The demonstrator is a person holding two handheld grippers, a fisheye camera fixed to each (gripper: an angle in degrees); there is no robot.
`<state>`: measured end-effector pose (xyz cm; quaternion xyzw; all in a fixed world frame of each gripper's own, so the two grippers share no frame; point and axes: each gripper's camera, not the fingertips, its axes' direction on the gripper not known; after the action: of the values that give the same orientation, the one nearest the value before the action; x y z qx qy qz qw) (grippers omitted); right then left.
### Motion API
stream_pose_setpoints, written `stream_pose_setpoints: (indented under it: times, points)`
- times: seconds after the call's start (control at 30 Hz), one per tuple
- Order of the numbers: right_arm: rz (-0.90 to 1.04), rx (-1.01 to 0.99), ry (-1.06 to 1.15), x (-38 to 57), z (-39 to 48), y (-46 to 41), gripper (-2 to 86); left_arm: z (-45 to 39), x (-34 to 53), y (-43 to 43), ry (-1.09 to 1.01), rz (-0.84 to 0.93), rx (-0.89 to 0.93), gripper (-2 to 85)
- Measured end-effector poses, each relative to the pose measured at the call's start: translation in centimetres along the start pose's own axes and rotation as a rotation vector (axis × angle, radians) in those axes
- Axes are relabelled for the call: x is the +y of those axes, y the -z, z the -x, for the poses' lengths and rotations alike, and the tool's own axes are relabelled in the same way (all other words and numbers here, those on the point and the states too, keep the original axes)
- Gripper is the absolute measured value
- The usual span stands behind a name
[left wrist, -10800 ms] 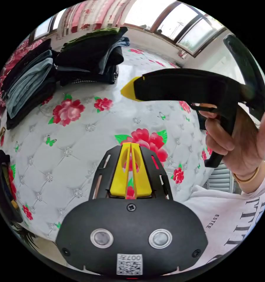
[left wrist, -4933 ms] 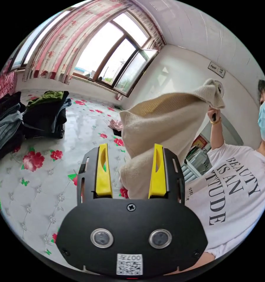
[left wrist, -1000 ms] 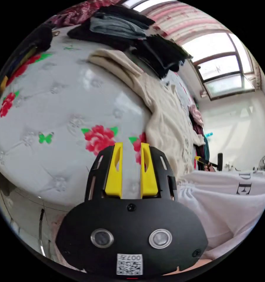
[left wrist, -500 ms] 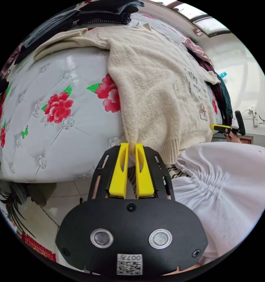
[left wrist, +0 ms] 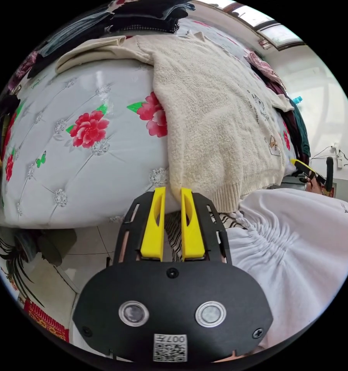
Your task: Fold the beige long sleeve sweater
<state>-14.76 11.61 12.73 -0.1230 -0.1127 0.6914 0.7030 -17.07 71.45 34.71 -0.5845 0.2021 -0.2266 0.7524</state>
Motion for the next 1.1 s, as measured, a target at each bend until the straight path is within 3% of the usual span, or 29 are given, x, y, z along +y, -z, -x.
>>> stream_pose_setpoints:
  times: [0.17,0.43,1.1]
  points:
    - [-0.034,-0.059,0.132,-3.0,7.3,-0.7,8.7,1.1,-1.0,2.7,-0.006,-0.056,-0.057,6.6]
    - [0.173,0.087,0.29,-6.7,17.2,-9.2,11.3,3.4,-4.7,6.0,-0.067,-0.124,-0.204,7.0]
    - [0.39,0.104,0.211,-12.4,18.4,-13.1,13.7,13.4,-17.2,11.0,-0.084,-0.223,-0.308,9.7]
